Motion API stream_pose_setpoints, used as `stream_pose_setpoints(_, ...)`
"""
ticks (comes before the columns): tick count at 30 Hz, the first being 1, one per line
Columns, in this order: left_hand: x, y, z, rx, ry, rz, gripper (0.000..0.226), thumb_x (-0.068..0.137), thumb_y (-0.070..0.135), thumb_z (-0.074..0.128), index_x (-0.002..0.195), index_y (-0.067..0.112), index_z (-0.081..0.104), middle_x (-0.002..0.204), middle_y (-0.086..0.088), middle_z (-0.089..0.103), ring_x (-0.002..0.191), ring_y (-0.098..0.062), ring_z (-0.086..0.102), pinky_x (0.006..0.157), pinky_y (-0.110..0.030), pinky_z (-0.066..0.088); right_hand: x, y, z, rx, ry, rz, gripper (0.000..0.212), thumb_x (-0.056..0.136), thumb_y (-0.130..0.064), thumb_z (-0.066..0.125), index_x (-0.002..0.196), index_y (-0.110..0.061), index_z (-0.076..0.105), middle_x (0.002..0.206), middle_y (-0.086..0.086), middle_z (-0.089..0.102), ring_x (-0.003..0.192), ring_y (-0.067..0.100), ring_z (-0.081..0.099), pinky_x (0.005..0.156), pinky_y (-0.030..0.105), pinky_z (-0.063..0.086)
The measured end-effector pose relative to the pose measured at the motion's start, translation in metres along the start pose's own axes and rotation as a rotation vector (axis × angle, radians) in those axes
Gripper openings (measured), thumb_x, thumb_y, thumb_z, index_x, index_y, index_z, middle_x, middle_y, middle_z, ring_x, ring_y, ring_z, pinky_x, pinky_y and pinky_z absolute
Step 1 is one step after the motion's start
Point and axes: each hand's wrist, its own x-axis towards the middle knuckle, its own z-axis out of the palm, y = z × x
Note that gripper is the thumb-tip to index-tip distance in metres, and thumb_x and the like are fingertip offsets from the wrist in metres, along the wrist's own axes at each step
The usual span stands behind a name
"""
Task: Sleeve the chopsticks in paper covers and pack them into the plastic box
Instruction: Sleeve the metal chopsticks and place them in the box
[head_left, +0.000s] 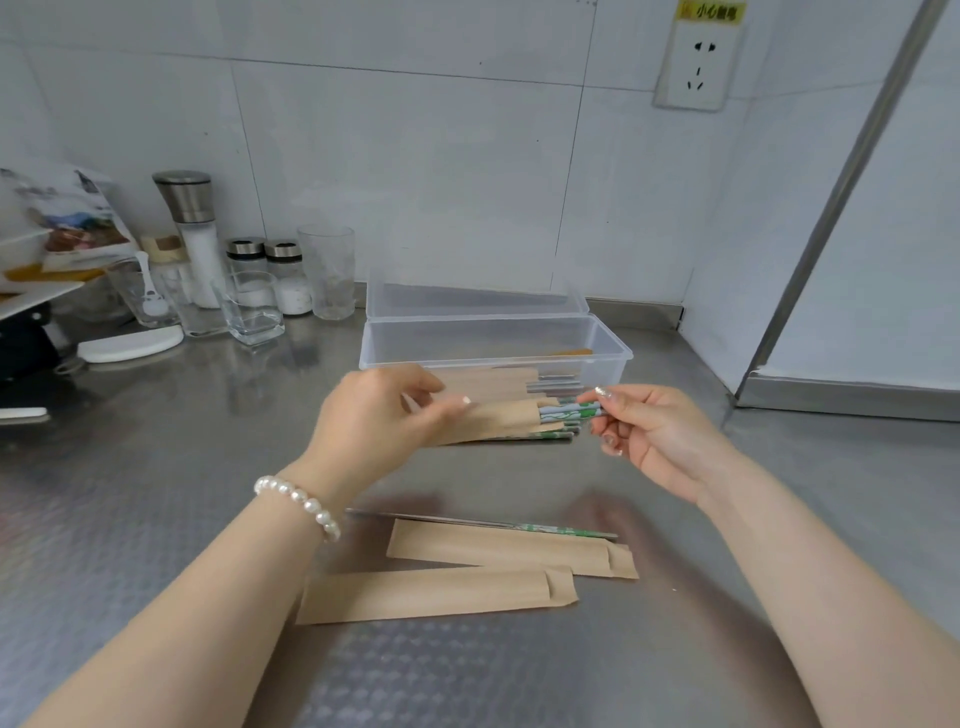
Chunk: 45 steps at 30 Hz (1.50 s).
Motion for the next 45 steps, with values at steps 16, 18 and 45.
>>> stream_pose_setpoints(16,0.003,0.007,0.005,-0.873,-0.155,-0.396,0.058,0.092,0.051,0.034,0.072,0.012,0.072,0.071,-0.005,0.07,0.071,-0.017,0.06,0.067,-0.032,0.042,0.001,0.005,0.009,-0.158,0.223,-0.091,0.036,0.099,-0.025,0.041,0.074,-0.007,0.06,0.047,0.003,0.037,0.04,0.011,0.026,0.041,0.021,0.019)
stream_pose_setpoints(18,0.003,0.007,0.004,-0.883,-0.164,-0.398,0.058,0.092,0.051,0.033,0.071,0.013,0.072,0.072,-0.006,0.07,0.071,-0.017,0.06,0.067,-0.032,0.042,-0.001,0.003,0.009,-0.142,0.222,-0.113,0.034,0.097,-0.022,0.043,0.074,-0.005,0.06,0.045,0.003,0.034,0.038,0.011,0.024,0.039,0.02,0.017)
stream_pose_setpoints(45,0.006,-0.006,-0.003,-0.63,0.335,-0.162,0.038,0.081,0.041,0.04,0.068,0.016,0.066,0.071,0.005,0.064,0.064,-0.004,0.05,0.071,-0.029,0.042,0.079,-0.042,0.05,-1.051,0.308,-0.094,0.041,0.097,-0.036,0.04,0.062,-0.022,0.057,0.075,0.008,0.058,0.089,0.029,0.057,0.076,0.033,0.039)
